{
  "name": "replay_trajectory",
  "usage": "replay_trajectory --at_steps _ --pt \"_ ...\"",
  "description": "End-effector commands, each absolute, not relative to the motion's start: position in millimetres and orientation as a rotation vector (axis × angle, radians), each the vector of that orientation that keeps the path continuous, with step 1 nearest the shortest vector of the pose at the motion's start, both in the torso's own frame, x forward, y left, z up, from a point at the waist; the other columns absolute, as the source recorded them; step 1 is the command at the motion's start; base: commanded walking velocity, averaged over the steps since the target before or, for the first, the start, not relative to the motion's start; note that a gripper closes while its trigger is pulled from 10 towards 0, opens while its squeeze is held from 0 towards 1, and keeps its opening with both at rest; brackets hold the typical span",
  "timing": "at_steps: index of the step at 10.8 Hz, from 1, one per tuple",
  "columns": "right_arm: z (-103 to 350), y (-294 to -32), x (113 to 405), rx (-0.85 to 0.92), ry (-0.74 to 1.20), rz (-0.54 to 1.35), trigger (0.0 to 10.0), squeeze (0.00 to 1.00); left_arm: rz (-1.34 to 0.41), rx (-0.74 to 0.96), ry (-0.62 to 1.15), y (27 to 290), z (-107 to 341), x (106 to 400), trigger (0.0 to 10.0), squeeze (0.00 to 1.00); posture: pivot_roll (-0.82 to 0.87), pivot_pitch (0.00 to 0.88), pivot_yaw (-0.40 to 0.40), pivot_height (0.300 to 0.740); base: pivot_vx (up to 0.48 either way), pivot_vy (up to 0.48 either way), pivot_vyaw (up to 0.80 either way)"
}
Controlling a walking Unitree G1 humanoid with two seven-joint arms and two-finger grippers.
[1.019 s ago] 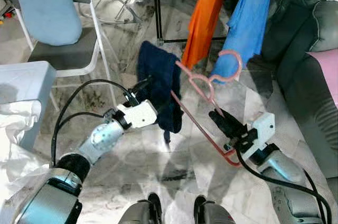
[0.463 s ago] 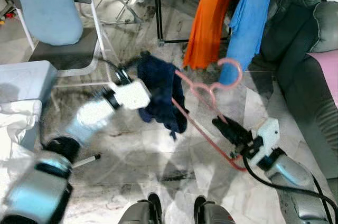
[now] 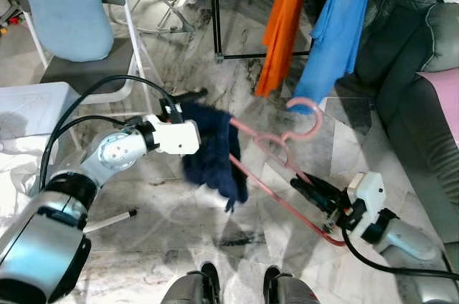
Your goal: Hang hanger
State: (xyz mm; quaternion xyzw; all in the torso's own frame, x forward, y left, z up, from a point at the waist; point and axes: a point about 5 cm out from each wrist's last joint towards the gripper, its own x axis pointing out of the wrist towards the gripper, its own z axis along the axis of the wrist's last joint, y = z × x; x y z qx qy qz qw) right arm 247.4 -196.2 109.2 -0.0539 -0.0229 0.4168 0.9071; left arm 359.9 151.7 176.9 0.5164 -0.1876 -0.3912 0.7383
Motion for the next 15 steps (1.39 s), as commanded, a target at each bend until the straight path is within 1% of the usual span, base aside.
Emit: replay_trajectory --at_steps 1,3,4,5,6,9,15 --pt "118.1 -191.9 243.9 -0.124 -0.089 0.914 10.0 0.0 -0.881 1.178 -0.361 157.7 173.7 360.5 10.0 0.0 -0.09 0.231 0.093 0.74 0.0 0.0 0.0" --pt "117.8 -194.3 239.1 -0.196 -0.04 0.992 10.0 0.0 -0.932 1.197 -0.28 156.0 172.3 364.5 10.0 0.0 -0.1 0.233 0.094 0.74 0.0 0.0 0.0" --pt "117.9 -195.9 238.5 -0.238 -0.026 1.014 10.0 0.0 -0.974 1.197 -0.216 156.9 169.0 365.2 8.7 0.0 -0.1 0.233 0.095 0.74 0.0 0.0 0.0" --pt "119.2 -198.5 239.1 -0.267 -0.022 1.022 10.0 0.0 -1.011 1.171 -0.138 159.4 166.3 366.0 4.7 0.0 -0.1 0.234 0.094 0.74 0.0 0.0 0.0" --pt "119.5 -200.3 239.9 -0.28 -0.019 1.023 10.0 0.0 -1.037 1.166 -0.096 160.7 165.0 366.2 0.0 0.0 -0.1 0.234 0.094 0.74 0.0 0.0 0.0" --pt "119.3 -197.6 241.1 -0.288 -0.028 1.021 10.0 0.0 -1.097 1.126 0.025 166.9 157.5 364.4 0.0 0.0 -0.1 0.233 0.097 0.74 0.0 0.0 0.0" --pt "115.4 -193.9 242.7 -0.302 -0.03 1.028 10.0 0.0 -1.184 1.043 0.078 166.5 154.6 360.2 0.0 0.0 -0.1 0.237 0.092 0.74 0.0 0.0 0.0"
